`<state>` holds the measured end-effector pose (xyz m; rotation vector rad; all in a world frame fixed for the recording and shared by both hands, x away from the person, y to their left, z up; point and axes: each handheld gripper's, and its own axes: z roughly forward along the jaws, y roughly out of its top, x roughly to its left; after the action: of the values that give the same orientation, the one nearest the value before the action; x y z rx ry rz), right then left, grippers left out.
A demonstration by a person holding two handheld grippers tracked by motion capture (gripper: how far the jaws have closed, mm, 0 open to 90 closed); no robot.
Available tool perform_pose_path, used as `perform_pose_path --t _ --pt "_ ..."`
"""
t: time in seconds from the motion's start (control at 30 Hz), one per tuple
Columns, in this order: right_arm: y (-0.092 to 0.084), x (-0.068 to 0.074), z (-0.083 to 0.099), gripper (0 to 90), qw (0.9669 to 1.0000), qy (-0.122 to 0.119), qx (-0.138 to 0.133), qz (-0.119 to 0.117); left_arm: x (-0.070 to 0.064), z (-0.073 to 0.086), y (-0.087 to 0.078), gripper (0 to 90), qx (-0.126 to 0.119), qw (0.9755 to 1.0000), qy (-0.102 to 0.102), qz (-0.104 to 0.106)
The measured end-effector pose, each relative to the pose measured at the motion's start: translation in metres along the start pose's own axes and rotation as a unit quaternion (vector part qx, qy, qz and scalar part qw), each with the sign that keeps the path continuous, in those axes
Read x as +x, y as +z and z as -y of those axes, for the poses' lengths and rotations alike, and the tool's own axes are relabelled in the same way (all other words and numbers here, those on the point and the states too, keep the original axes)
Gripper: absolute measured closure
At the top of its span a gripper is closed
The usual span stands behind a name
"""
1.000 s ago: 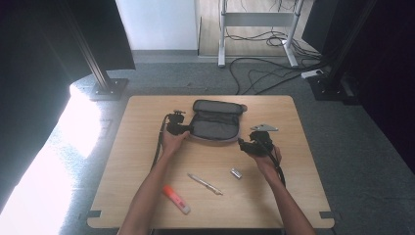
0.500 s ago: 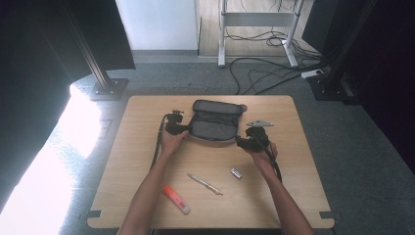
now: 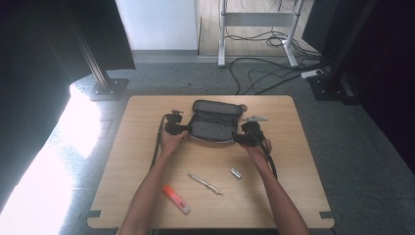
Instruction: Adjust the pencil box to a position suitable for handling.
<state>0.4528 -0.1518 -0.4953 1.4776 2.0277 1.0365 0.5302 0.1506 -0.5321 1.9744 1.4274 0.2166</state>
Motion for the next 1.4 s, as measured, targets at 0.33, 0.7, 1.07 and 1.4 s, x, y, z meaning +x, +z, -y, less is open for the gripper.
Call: perform_pose_path --t 0.33,0.7,1.07,1.4 --pt "0.016 -0.003 -0.003 45.1 0.9999 0.012 0.0 0.007 0.0 0.0 0.0 68.9 0.0 1.0 0.001 -0.001" --pt "0.029 -0.013 0.001 46.3 0.9995 0.025 0.012 0.012 0.001 0.0 0.001 68.6 0.001 1.0 -0.001 0.001" --pt "0.042 -0.014 -0.003 46.1 0.9988 0.025 0.038 0.018 0.001 0.001 0.001 68.6 -0.001 1.0 -0.002 0.003" --pt "0.056 -0.012 0.003 65.9 0.9979 0.03 0.056 0.014 0.001 0.001 0.001 70.0 -0.002 1.0 0.001 -0.001"
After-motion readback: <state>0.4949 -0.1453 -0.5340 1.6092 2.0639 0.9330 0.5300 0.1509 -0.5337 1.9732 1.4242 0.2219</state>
